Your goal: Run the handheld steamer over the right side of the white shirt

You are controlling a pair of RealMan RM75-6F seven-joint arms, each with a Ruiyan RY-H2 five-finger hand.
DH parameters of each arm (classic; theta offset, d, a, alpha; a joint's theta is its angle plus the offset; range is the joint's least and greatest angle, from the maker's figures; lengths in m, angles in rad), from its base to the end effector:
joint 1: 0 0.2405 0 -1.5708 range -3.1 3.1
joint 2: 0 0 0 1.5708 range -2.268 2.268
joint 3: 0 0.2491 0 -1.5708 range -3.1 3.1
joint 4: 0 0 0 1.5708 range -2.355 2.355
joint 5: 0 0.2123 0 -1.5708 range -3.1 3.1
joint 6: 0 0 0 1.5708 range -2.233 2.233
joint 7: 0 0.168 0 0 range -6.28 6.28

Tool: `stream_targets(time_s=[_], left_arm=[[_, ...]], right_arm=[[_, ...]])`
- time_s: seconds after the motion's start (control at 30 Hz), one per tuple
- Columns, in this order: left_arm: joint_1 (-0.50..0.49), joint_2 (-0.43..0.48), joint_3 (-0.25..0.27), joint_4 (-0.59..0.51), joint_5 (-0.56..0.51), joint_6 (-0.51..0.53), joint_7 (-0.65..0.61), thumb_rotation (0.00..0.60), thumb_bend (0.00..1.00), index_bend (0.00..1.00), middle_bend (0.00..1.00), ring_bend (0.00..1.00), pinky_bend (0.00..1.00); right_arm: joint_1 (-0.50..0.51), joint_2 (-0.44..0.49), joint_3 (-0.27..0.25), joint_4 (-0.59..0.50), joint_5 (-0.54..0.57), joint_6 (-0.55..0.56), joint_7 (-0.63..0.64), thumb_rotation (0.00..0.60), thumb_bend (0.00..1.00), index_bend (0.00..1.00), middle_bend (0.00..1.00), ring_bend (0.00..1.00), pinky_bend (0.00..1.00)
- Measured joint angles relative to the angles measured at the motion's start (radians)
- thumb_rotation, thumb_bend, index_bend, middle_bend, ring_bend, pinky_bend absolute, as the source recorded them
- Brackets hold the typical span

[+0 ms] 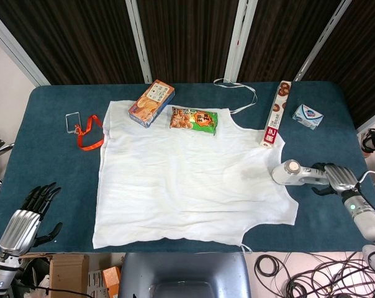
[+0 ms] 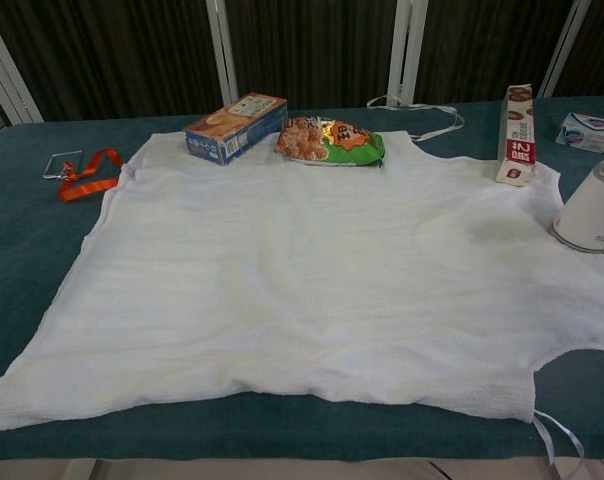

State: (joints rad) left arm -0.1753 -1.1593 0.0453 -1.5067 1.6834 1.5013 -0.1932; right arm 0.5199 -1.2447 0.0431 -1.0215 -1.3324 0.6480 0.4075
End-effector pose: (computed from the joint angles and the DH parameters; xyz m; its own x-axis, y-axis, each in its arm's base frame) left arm -0.2849 0.2091 0.1257 0.3025 0.0825 0.9496 0.9271 -0.2567 -0.2730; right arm -0.3926 -0.3522 0.1211 0.3565 -0.4691 0.8080 -0.8851 0.1075 0.4529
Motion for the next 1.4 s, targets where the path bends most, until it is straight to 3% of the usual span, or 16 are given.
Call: stream_targets(time_s=[0.37,0.67,1.1,1.4], left_arm=[[0.002,0.002,-0.001,0.001,-0.002,0.003,-0.003,0.600,0.36,0.00,0.00,0.00,0.02],[0.002,0.003,0.000,0.000,0.002,0.002,-0.003,0.600,0.36,0.00,0.00,0.00,0.02],[0.002,0.004,0.000,-0.001,0.002,0.000,-0.004,0.600,0.36,0.00,0.00,0.00,0.02],[0.002,0.005,0.001,0.000,0.004,0.001,-0.007,0.600,0.36,0.00,0.00,0.00,0.02]], right_arm=[[0.019,0.008,0.011,-0.023,-0.007,-0.020,0.032,0.600,0.24,0.34,0.30,0.21,0.36],[0.023,0.018,0.011,-0.036,-0.016,-0.020,0.053,0.600,0.27,0.43,0.37,0.32,0.49],[0.023,0.009,0.012,-0.032,0.003,-0.029,0.027,0.600,0.28,0.49,0.45,0.40,0.59],[0.028,0.002,0.014,-0.036,-0.003,-0.059,0.108,0.600,0.31,0.55,0.51,0.48,0.66]])
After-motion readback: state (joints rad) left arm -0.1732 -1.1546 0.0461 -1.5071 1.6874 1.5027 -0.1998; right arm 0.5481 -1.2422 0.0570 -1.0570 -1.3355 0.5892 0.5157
